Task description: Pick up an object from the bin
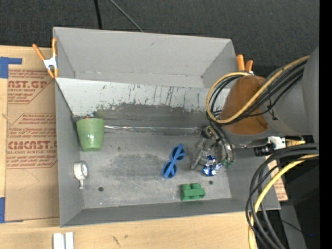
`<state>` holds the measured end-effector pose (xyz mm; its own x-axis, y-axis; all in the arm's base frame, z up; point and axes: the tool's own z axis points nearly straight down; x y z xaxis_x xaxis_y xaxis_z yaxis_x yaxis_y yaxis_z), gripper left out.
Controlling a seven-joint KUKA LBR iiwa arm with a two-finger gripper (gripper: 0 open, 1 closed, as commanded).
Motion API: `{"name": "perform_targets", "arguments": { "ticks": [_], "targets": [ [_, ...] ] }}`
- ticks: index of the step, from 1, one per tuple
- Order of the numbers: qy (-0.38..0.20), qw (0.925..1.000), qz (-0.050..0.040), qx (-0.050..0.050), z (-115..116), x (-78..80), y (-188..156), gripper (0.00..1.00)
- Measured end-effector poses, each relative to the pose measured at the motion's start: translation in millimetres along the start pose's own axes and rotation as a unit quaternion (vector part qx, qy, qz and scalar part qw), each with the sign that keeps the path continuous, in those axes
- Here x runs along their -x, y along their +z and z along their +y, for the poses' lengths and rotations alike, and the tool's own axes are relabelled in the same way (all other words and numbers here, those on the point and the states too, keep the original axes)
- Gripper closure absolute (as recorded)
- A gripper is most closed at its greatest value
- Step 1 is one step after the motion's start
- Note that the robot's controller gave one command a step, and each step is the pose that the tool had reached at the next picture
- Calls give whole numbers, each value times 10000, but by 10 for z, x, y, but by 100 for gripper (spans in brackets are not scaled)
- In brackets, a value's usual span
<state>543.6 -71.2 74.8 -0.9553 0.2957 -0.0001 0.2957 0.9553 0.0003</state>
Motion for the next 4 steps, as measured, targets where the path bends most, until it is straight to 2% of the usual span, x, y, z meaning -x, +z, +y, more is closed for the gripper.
{"name": "perform_targets", "arguments": {
  "ticks": [1,2,3,4],
  "targets": [
    [0,10000,-1,-3,-2,0,0,0],
    [-218,9998,-4,23,951,-191,51,0],
    [62,10000,1,-24,90,-231,-71,0],
    [1,10000,-8,-2,-488,-47,33,0]
  ]
}}
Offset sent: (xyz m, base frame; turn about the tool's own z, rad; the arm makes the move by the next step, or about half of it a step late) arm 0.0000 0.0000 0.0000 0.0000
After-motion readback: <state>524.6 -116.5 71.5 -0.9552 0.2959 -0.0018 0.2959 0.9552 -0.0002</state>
